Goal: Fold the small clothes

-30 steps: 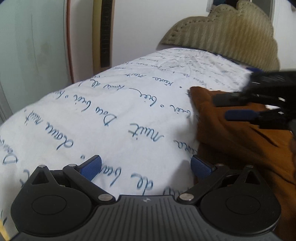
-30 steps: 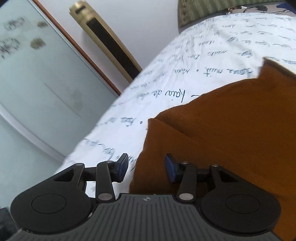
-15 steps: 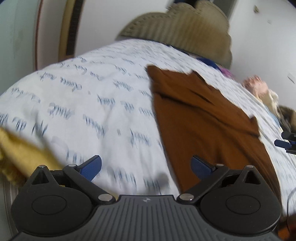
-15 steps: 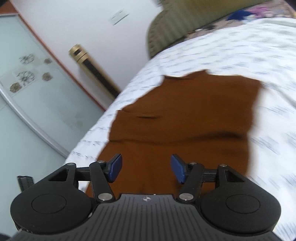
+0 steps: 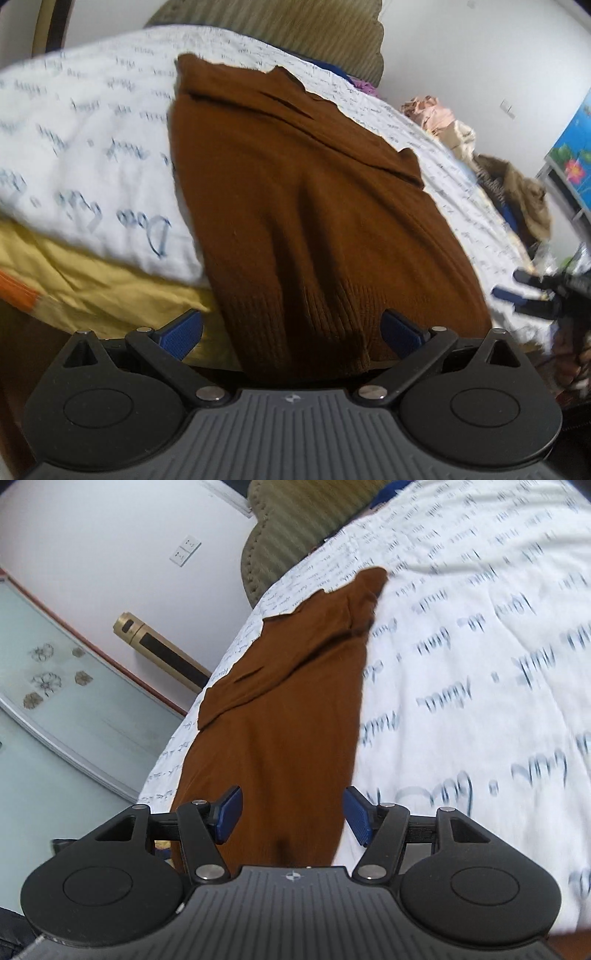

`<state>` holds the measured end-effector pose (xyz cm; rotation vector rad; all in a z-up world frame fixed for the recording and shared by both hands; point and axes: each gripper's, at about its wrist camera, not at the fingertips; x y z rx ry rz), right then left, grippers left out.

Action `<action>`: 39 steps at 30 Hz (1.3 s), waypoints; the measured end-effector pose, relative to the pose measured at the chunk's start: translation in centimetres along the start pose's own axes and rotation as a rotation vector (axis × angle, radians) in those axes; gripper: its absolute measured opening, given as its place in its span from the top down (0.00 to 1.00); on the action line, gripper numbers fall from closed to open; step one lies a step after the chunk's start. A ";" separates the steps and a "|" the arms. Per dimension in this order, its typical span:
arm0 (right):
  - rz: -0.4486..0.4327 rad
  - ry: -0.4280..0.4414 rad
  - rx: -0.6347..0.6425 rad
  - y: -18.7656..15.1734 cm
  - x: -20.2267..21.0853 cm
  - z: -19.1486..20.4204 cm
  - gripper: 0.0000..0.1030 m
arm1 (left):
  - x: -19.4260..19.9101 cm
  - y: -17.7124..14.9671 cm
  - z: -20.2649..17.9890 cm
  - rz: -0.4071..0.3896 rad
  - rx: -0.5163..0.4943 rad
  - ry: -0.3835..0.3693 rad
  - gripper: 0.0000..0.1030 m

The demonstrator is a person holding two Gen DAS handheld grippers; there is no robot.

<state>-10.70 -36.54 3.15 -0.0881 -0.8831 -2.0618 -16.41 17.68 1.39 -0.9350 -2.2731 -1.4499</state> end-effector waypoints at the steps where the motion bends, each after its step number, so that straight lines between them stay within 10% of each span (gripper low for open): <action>1: 0.001 0.004 -0.011 -0.3 0.1 -0.4 0.41 | -0.2 -0.1 0.3 -0.006 0.022 -0.009 0.00; 19: 0.004 0.041 -0.099 -2.7 -1.0 -1.6 0.41 | -0.1 -1.5 -0.7 -0.081 -0.044 -0.033 0.14; 27: 0.030 0.090 -0.142 -3.0 -1.4 -1.8 0.41 | 1.0 -1.8 3.8 -0.100 0.190 -0.096 0.82; 39: 0.051 0.159 -0.228 -3.7 -0.8 -3.4 0.42 | 1.2 -0.8 4.0 -0.081 0.197 -0.168 0.81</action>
Point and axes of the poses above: each gripper's, at about its wrist camera, not at the fingertips, and x roughly against the way its jaws point, z to its left, y to its top, and after that the axes turned 9 degrees about -z, right-handed
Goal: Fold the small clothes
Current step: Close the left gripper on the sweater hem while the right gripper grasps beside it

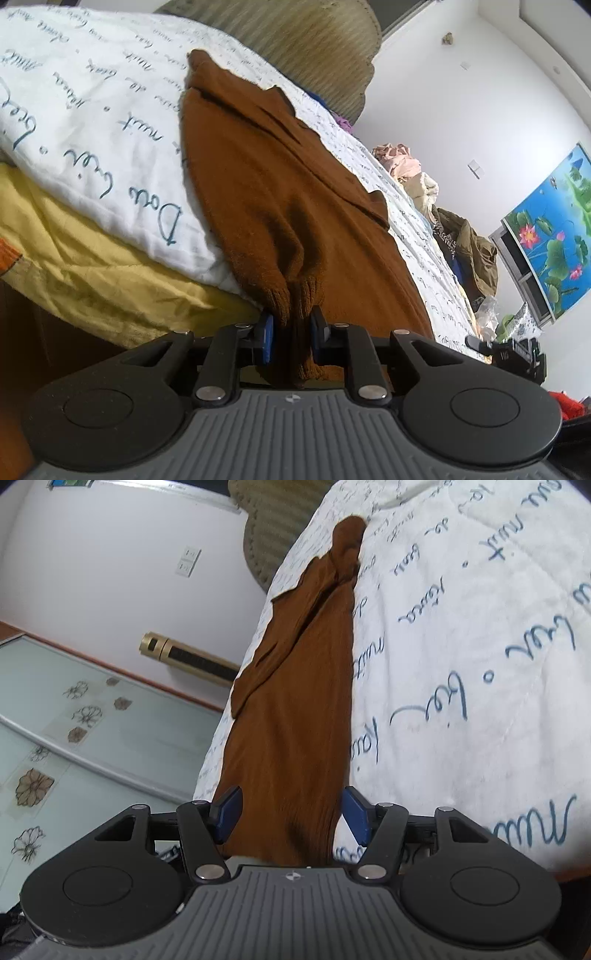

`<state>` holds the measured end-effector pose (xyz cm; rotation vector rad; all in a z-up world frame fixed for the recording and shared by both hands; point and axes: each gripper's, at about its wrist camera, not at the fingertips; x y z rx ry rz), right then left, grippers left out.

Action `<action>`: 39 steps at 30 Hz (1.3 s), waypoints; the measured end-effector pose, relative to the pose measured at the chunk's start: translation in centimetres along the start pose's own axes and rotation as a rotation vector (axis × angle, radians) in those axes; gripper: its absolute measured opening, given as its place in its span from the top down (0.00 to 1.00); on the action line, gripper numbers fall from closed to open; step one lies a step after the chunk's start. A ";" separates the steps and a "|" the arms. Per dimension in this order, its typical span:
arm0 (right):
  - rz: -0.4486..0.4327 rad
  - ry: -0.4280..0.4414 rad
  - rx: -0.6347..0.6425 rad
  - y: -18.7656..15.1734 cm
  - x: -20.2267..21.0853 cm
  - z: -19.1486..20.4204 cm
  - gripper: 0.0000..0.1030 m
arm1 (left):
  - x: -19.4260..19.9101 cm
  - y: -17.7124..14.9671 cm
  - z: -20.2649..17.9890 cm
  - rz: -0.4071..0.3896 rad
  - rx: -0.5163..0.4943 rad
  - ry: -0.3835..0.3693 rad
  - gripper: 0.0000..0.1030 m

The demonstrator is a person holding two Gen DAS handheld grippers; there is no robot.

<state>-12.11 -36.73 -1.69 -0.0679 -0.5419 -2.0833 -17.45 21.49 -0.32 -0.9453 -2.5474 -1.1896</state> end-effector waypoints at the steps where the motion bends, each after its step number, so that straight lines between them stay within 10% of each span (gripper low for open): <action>1: 0.009 0.007 -0.004 -0.2 0.0 -0.1 0.42 | 0.0 0.0 0.3 0.007 0.017 -0.008 0.81; 12: 0.047 0.061 -0.069 -1.6 -0.9 -0.8 0.47 | -0.6 0.0 0.3 0.029 0.035 0.010 0.76; 17: 0.064 -0.008 -0.078 -2.6 -2.2 -1.3 0.88 | -0.2 0.1 0.7 0.015 0.067 0.005 0.29; 32: -0.190 -0.190 0.191 0.3 2.2 4.6 0.91 | -0.8 0.7 0.7 0.007 0.075 -0.051 0.18; 36: -0.207 -0.225 0.167 1.2 2.3 3.5 0.91 | -0.7 0.8 2.0 0.013 0.122 -0.104 0.21; 39: -0.189 -0.206 0.131 0.8 1.4 2.6 0.91 | -0.6 1.1 2.5 0.016 0.144 -0.138 0.53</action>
Point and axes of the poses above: each gripper's, at about its wrist camera, not at the fingertips, and x roughly against the way its jaws point, z to its left, y to its top, and after that the axes turned 9 degrees about -z, right-handed
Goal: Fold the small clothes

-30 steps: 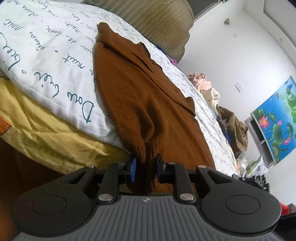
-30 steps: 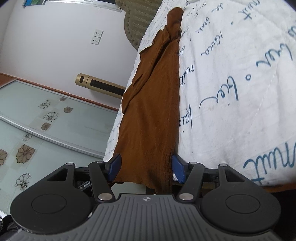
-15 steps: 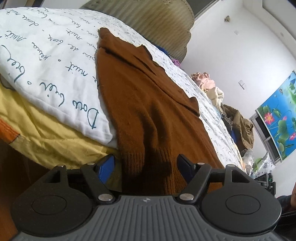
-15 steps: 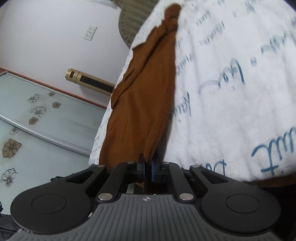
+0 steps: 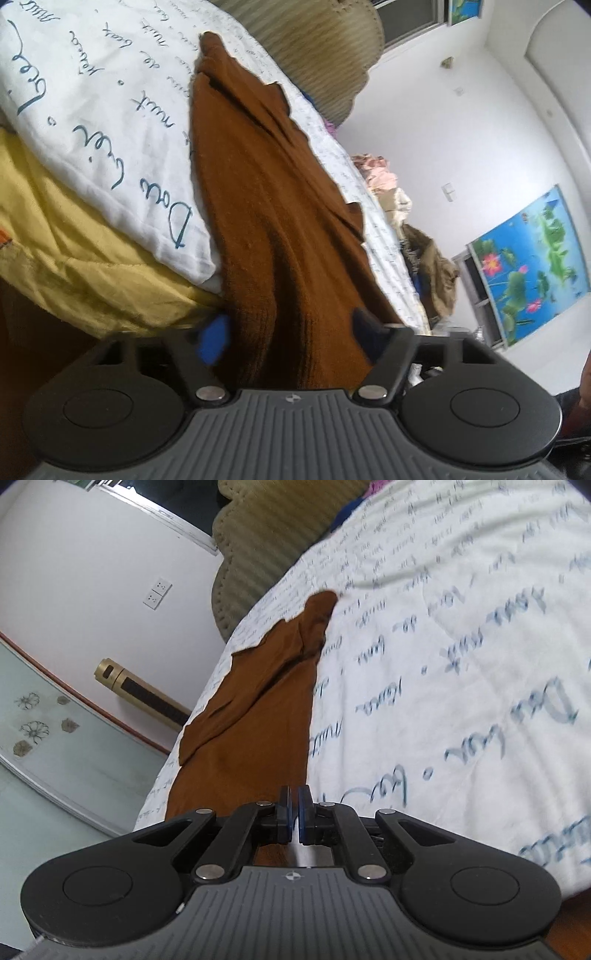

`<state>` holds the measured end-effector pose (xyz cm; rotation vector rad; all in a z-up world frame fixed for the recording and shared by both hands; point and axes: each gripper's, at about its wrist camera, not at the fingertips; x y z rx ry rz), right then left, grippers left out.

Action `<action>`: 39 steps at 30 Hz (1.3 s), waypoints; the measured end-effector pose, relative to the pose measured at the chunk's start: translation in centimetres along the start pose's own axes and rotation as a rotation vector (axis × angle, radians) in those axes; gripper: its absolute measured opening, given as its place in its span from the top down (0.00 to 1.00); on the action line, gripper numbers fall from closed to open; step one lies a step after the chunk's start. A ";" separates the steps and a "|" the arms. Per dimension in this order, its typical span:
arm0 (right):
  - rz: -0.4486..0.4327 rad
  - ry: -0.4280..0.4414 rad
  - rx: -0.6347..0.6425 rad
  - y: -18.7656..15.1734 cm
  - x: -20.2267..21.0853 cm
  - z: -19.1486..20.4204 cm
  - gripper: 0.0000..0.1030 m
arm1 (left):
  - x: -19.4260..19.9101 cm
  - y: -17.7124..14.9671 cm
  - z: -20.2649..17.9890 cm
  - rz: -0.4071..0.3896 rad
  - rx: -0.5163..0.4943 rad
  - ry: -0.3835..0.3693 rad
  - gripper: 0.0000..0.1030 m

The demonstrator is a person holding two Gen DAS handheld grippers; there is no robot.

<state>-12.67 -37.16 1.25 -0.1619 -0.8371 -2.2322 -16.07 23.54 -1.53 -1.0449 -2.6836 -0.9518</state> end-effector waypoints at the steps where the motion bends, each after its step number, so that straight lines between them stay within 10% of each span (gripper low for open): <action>1: 0.014 0.011 -0.004 -0.2 -0.4 0.0 0.91 | -0.1 0.1 0.1 0.007 0.002 -0.007 0.69; 7: 0.065 0.061 -0.057 -0.7 -1.5 -0.3 0.81 | -0.6 0.0 1.2 0.020 0.007 -0.055 0.90; 10: 0.063 0.093 -0.114 -0.9 -1.0 -1.0 0.44 | -0.1 0.0 2.4 0.020 0.037 -0.070 0.91; 20: 0.122 0.130 -0.046 -1.9 0.6 -0.2 0.31 | 2.5 0.5 1.8 -0.030 0.000 -0.099 0.91; 26: 0.141 0.127 -0.020 -2.5 -0.3 0.0 0.33 | 1.8 0.8 1.2 -0.024 -0.009 -0.085 0.91; 30: 0.186 0.145 -0.040 -2.6 -2.3 0.0 0.79 | 1.5 0.5 1.8 -0.014 0.032 -0.088 0.91; 32: 0.200 0.120 -0.029 -3.1 -3.2 0.2 0.86 | 1.8 0.7 1.7 -0.023 0.034 -0.097 0.91; 39: 0.260 0.172 0.007 -4.1 -6.3 2.8 0.87 | 1.4 0.8 1.4 -0.023 0.049 -0.128 0.91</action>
Point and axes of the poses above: each gripper's, at about its wrist camera, not at the fingertips, and x roughly against the way its jaws point, z to its left, y to its top, and after that the axes turned 9 degrees about -z, right-handed
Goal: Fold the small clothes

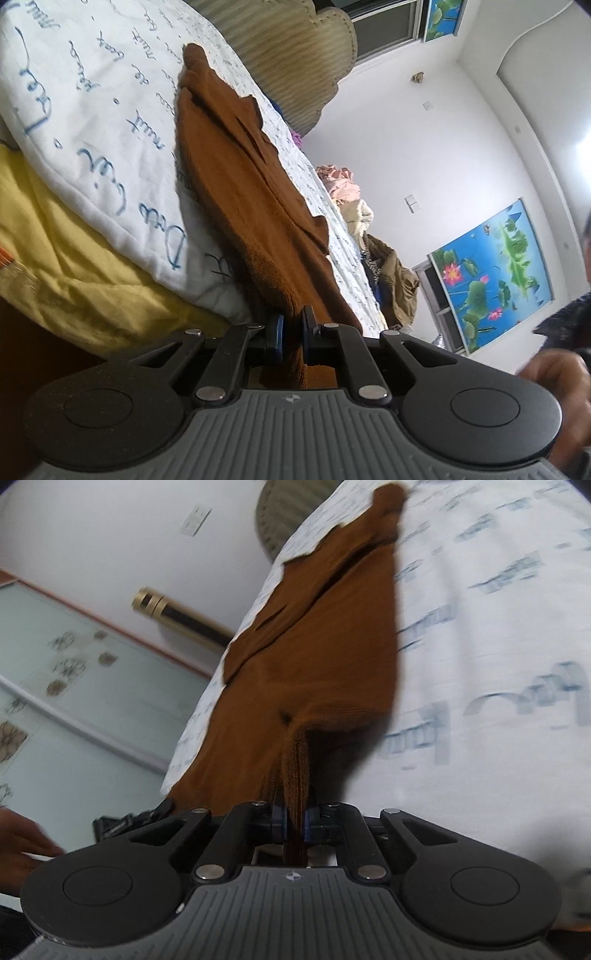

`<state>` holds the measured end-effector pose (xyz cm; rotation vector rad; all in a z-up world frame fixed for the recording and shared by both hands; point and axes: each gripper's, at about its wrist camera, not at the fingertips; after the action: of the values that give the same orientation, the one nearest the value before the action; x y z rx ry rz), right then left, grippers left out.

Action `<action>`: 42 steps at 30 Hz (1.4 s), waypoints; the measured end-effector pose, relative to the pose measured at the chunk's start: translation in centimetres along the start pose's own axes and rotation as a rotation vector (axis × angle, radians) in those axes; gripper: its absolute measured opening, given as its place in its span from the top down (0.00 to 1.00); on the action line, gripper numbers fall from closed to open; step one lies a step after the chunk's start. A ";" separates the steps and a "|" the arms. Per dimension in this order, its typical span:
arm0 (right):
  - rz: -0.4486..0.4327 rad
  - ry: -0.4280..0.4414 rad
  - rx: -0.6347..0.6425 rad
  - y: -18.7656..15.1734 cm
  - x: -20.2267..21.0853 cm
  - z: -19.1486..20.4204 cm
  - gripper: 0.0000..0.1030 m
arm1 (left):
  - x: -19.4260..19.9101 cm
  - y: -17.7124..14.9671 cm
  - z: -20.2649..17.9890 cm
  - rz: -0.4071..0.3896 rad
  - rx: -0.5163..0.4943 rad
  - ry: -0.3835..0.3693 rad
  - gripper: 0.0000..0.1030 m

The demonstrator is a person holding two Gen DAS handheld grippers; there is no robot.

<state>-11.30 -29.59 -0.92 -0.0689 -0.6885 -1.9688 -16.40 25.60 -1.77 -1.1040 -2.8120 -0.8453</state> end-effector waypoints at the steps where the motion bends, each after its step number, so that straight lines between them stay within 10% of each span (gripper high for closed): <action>1: 0.009 0.011 0.001 -0.1 -0.5 0.3 0.87 | -0.2 -0.1 0.1 0.005 0.006 0.000 0.91; 16: -0.019 -0.072 -0.048 1.9 -1.1 -0.5 0.87 | -1.7 0.1 2.5 0.010 0.122 0.020 0.91; 42: 0.052 -0.038 -0.007 1.0 -7.6 2.8 0.91 | -6.5 0.5 -2.8 -0.005 -0.159 0.269 0.91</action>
<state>-7.41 -22.40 -0.66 -0.1279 -0.6977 -1.9245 -11.67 20.47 -0.42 -0.9186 -2.5649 -1.1403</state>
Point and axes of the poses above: each gripper's, at about its wrist camera, not at the fingertips, and x roughly against the way its jaws point, z to its left, y to its top, and after that the axes turned 9 degrees about -z, right-handed
